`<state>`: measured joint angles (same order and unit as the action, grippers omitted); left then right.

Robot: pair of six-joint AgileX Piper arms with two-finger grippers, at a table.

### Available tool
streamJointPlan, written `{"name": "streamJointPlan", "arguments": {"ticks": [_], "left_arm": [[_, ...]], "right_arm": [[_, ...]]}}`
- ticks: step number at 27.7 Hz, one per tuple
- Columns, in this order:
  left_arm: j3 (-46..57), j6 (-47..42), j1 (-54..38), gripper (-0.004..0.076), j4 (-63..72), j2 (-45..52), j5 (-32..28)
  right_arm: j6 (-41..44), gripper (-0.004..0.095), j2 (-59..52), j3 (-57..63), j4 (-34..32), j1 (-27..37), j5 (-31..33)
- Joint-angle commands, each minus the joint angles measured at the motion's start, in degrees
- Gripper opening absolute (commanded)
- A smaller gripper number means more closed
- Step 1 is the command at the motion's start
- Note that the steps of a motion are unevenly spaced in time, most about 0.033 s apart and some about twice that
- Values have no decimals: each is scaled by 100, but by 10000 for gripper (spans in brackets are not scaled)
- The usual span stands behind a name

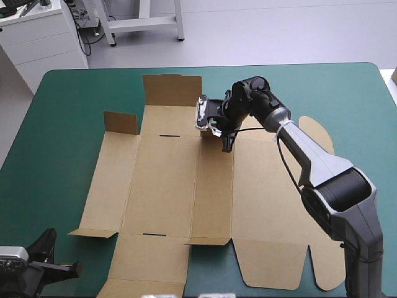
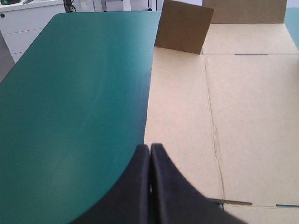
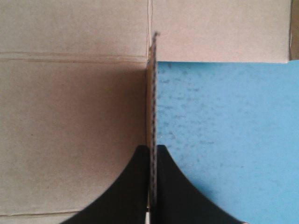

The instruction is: Fold the box

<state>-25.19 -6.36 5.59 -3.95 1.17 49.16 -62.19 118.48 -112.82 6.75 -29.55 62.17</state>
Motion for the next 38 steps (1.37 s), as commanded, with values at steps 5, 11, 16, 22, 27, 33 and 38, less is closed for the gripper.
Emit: {"name": "streamJointPlan", "arguments": {"ticks": [5,11,16,22,27,33,38], "left_arm": [[-117,9,31,-32,29,54,-409],[-117,9,31,-32,29,54,-409],[-117,9,31,-32,29,54,-409],[-117,9,31,-32,29,54,-409],[-117,9,31,-32,29,54,-409],[-117,9,31,-32,29,54,-409],[-117,19,31,184,29,54,-409]], "right_arm": [[-178,19,-153,-195,650,2,-253],[-178,376,-153,-195,675,2,-240],[99,663,-153,-357,646,2,-203],[1892,667,-164,-1296,543,2,314],[3392,519,-164,-2084,-3,2,931],[4789,-9,-192,-2233,-558,12,931],[5811,-18,-362,-2149,-1015,23,931]]}}
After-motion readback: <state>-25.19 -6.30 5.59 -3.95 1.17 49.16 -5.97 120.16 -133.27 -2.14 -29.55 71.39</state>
